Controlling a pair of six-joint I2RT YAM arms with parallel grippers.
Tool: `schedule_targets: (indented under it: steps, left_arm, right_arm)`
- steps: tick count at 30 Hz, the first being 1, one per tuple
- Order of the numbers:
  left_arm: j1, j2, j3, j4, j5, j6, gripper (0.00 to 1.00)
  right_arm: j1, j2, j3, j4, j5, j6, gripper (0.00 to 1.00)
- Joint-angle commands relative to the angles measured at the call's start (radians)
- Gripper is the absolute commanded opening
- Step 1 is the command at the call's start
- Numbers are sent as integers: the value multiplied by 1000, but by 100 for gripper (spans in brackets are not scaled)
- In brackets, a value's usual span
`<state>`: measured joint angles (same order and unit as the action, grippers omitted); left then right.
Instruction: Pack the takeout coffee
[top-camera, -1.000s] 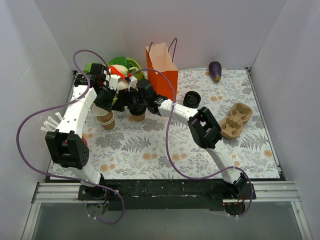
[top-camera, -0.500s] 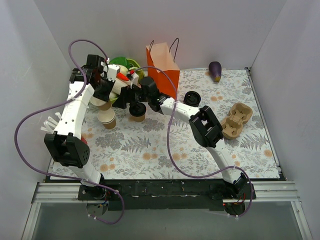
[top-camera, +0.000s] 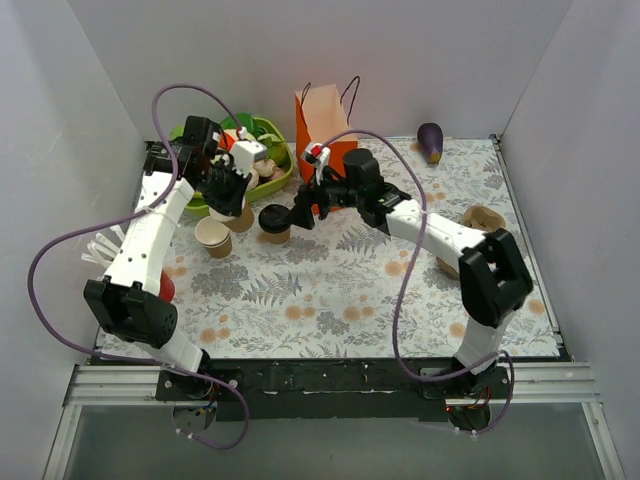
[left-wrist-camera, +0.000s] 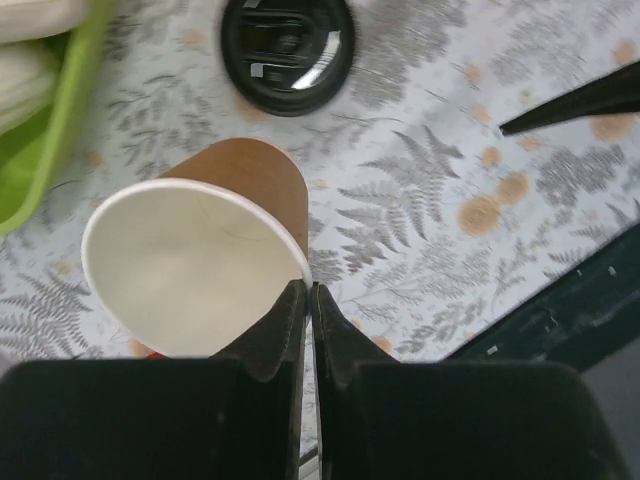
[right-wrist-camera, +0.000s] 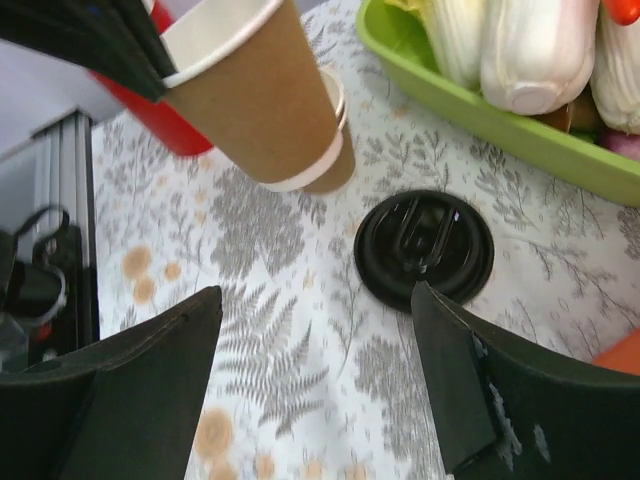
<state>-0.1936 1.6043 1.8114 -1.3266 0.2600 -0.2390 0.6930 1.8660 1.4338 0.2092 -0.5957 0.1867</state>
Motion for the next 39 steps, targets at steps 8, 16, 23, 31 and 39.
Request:
schedule_targets:
  steps: [8,16,23,31,39]
  left_arm:
    - [-338,-141,-178,68,289,136,0]
    - [-483,-35,-291,262,200,230,0]
    - [-595,92,-300,348,78,146,0]
    - [-621,140,-327,340,27,33,0]
    - [-622,141,-320,339,84,-17,25]
  right_arm:
    - [-137,-398,-345,-281,89,-509,77]
    - [-365,-441,-375,-376,224,-654,75]
    - [-397,-345,-359,-315,284,-832,66]
    - [-398,-205,-264,-264,263,-940,58]
    - [-398,-128,-193,-234,232,-955,56]
